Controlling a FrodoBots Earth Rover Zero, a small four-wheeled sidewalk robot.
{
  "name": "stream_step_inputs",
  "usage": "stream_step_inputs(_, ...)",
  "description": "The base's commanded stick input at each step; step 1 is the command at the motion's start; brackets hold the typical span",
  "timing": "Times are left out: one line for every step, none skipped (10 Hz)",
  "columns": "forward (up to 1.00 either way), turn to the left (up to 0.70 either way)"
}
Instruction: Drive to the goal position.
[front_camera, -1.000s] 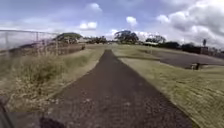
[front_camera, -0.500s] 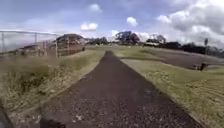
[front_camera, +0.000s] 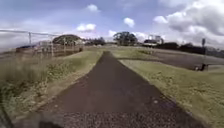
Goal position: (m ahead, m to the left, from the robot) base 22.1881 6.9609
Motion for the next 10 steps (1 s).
stream_step_inputs(0.85,0.00)
stream_step_inputs(0.85,0.00)
stream_step_inputs(0.85,0.00)
stream_step_inputs(0.85,0.00)
stream_step_inputs(0.85,0.00)
stream_step_inputs(0.85,0.00)
stream_step_inputs(0.85,0.00)
stream_step_inputs(0.85,0.00)
stream_step_inputs(0.85,0.00)
stream_step_inputs(0.85,0.00)
